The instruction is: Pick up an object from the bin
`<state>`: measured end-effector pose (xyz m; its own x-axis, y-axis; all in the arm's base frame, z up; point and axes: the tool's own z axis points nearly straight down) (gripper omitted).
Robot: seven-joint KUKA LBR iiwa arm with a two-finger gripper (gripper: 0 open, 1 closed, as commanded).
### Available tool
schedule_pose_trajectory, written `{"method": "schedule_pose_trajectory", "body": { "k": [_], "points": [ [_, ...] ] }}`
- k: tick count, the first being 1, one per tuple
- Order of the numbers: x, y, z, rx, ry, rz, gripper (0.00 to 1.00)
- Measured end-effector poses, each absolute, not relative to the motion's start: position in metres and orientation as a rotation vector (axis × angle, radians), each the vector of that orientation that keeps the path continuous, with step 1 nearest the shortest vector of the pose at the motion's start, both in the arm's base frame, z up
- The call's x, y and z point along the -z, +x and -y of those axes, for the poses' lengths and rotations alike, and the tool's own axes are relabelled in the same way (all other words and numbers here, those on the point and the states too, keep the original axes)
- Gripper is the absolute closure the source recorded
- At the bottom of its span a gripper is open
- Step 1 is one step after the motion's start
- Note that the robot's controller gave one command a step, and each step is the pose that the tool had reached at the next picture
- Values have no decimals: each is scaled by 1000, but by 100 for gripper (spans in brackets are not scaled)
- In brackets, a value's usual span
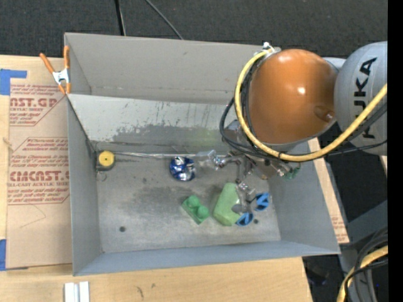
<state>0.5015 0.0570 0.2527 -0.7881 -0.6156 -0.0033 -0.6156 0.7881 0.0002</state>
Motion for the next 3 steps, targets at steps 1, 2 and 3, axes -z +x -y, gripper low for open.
{"method": "schedule_pose_trajectory", "body": {
  "k": [1,2,3],
  "points": [
    [-151,494,-57,-4,-836,-3035,0],
    [-75,541,-56,-4,-796,-3042,0],
    [-80,542,-57,-3,-795,-3037,100]
  ]
}}
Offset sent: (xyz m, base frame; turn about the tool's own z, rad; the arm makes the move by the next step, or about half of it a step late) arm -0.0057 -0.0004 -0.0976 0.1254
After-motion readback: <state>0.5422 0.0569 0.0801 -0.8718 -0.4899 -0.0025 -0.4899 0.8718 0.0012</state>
